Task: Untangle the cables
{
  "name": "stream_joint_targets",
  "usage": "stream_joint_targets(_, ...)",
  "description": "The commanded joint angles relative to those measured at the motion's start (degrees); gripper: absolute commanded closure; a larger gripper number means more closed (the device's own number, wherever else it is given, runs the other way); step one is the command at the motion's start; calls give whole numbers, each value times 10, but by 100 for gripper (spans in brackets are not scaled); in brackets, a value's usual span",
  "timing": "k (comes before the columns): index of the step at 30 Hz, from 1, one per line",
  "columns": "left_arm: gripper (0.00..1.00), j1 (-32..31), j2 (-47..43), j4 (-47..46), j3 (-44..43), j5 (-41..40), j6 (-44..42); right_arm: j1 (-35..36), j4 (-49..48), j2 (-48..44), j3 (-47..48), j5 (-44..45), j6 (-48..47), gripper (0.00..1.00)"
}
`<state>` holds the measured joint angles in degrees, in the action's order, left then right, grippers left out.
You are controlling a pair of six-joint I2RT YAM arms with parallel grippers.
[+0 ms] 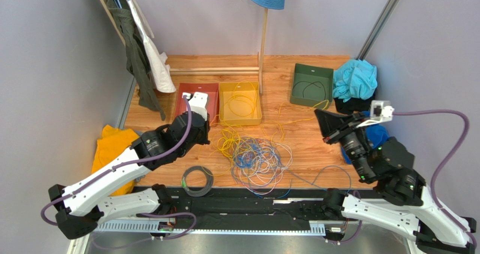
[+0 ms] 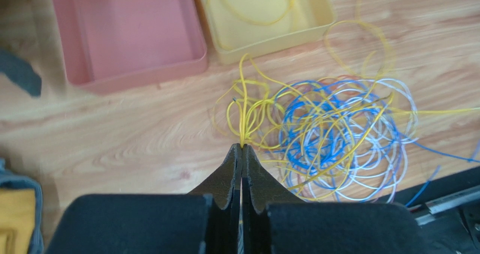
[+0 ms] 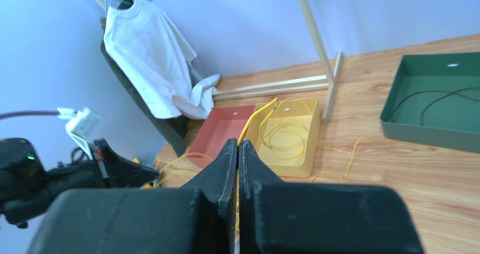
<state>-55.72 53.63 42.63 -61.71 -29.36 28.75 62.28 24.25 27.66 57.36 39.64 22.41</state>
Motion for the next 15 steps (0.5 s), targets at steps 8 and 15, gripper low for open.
stream_joint_targets(8,73,83,4,-37,106,86,77,-1,91,9,126,24,-69,100)
stream_joint_targets(15,11,83,-69,-63,115,106,62,-1,92,53,137,-43,-56,100)
